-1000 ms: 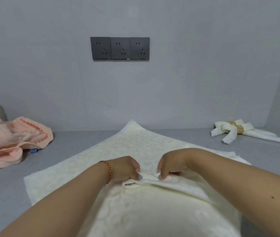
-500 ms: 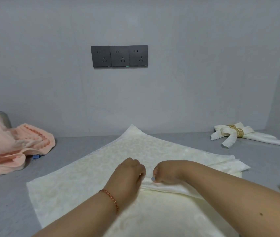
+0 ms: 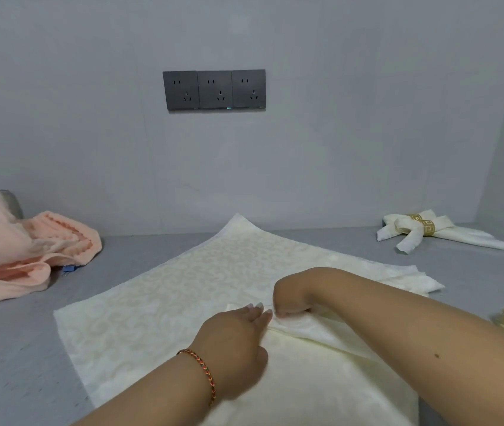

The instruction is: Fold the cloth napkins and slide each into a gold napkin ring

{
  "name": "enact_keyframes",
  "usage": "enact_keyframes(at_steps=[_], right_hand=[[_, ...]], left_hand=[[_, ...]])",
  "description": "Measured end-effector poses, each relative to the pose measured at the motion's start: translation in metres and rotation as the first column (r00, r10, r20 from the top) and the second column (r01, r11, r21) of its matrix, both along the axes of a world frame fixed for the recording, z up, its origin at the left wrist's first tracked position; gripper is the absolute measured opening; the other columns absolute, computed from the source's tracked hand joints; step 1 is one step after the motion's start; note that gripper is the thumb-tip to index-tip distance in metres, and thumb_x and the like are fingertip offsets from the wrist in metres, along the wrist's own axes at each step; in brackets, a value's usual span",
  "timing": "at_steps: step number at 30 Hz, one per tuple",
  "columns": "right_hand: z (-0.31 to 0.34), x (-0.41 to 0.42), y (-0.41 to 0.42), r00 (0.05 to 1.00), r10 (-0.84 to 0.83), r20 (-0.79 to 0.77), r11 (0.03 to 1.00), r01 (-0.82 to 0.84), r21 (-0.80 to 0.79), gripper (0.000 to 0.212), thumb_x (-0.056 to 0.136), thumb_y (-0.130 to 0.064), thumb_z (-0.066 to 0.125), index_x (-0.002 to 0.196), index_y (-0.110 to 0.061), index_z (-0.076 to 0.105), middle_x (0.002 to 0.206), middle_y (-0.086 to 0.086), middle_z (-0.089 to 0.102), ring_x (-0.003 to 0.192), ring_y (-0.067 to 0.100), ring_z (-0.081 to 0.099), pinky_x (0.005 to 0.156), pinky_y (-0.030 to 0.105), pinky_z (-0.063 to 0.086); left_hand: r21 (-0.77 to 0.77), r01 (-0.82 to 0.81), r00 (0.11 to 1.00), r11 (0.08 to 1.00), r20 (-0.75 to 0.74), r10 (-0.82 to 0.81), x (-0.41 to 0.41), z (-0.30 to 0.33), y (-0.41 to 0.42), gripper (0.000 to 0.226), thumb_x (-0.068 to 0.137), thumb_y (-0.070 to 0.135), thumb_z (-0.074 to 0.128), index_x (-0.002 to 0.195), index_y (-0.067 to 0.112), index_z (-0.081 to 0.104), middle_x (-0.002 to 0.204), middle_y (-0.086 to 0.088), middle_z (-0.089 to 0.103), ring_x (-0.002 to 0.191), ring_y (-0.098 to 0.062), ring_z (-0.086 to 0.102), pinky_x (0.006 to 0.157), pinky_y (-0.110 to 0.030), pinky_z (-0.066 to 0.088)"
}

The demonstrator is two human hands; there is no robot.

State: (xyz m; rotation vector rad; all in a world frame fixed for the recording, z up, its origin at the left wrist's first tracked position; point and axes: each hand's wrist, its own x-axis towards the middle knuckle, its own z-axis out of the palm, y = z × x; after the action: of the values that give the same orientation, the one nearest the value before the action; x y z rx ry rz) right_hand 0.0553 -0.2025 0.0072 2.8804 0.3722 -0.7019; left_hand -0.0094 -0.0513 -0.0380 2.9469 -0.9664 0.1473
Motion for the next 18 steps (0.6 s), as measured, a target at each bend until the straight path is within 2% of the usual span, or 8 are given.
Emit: enact_keyframes(at_steps=[3, 5, 8, 10, 11, 15, 18], right_hand=[[0.006, 0.002, -0.001, 0.998, -0.054, -0.039, 0.998, 0.055, 0.036, 0.034, 0.092, -0.017, 0.045, 0.059, -0.012, 0.046, 0.060, 0.004, 0.045, 0.055, 0.022, 0.042, 0.064, 0.031, 0.038], [0.019, 0.001, -0.010, 0.997, -0.074, 0.017, 0.993, 0.072, 0.096, 0.037, 0.094, -0.030, 0.048, 0.061, -0.013, 0.052, 0.064, 0.002, 0.050, 0.060, 0.021, 0.047, 0.068, 0.032, 0.040], [0.037, 0.001, -0.039, 0.989, -0.083, 0.125, 0.991, 0.069, 0.112, 0.038, 0.094, -0.045, 0.050, 0.094, -0.010, 0.064, 0.093, 0.004, 0.059, 0.083, 0.021, 0.054, 0.075, 0.031, 0.042], [0.036, -0.001, -0.059, 0.991, -0.122, 0.054, 0.991, 0.119, 0.059, 0.047, 0.092, -0.049, 0.053, 0.113, -0.008, 0.061, 0.099, 0.003, 0.057, 0.086, 0.020, 0.051, 0.075, 0.030, 0.041], [0.032, -0.001, -0.065, 0.990, -0.141, 0.012, 0.990, 0.140, 0.033, 0.050, 0.090, -0.051, 0.055, 0.117, -0.009, 0.061, 0.099, 0.001, 0.055, 0.086, 0.019, 0.050, 0.076, 0.029, 0.040], [0.022, -0.001, -0.082, 0.989, -0.146, 0.020, 0.988, 0.145, 0.062, 0.032, 0.089, -0.053, 0.057, 0.097, -0.022, 0.056, 0.097, -0.007, 0.051, 0.089, 0.017, 0.048, 0.079, 0.029, 0.037], [0.022, 0.001, -0.085, 0.987, -0.134, 0.083, 0.981, 0.121, 0.152, 0.023, 0.089, -0.047, 0.060, 0.085, -0.025, 0.055, 0.085, -0.010, 0.050, 0.081, 0.013, 0.049, 0.070, 0.025, 0.037]], left_hand=[[0.015, 0.011, 1.000, 1.000, -0.023, -0.010, -0.002, 0.003, 0.001, 0.064, 0.094, 0.025, 0.035, 0.154, 0.025, 0.015, 0.162, 0.005, 0.011, 0.148, -0.006, 0.010, 0.117, -0.028, 0.024], [0.010, 0.020, 0.999, 1.000, -0.033, -0.020, -0.003, 0.006, 0.001, 0.062, 0.094, 0.024, 0.035, 0.154, 0.025, 0.017, 0.161, 0.005, 0.013, 0.147, -0.006, 0.011, 0.116, -0.028, 0.026], [-0.003, 0.033, 0.999, 0.999, -0.029, -0.034, -0.003, 0.007, 0.001, 0.060, 0.095, 0.024, 0.034, 0.153, 0.024, 0.019, 0.161, 0.004, 0.015, 0.147, -0.006, 0.013, 0.115, -0.028, 0.027], [0.001, 0.035, 0.999, 0.999, -0.030, -0.034, -0.002, 0.006, 0.000, 0.060, 0.095, 0.026, 0.033, 0.153, 0.025, 0.019, 0.161, 0.005, 0.015, 0.147, -0.006, 0.013, 0.115, -0.027, 0.027], [0.001, 0.031, 0.999, 1.000, -0.030, -0.031, -0.002, 0.006, 0.001, 0.060, 0.094, 0.028, 0.031, 0.153, 0.025, 0.019, 0.161, 0.005, 0.015, 0.147, -0.006, 0.013, 0.115, -0.027, 0.028], [-0.013, 0.021, 0.999, 1.000, -0.033, -0.022, -0.003, 0.006, 0.001, 0.061, 0.091, 0.030, 0.031, 0.152, 0.029, 0.021, 0.161, 0.006, 0.017, 0.147, -0.005, 0.014, 0.115, -0.027, 0.028], [-0.017, 0.019, 0.999, 1.000, -0.039, -0.020, -0.004, 0.008, 0.001, 0.061, 0.091, 0.029, 0.031, 0.152, 0.031, 0.020, 0.161, 0.006, 0.016, 0.147, -0.005, 0.014, 0.115, -0.027, 0.027]])
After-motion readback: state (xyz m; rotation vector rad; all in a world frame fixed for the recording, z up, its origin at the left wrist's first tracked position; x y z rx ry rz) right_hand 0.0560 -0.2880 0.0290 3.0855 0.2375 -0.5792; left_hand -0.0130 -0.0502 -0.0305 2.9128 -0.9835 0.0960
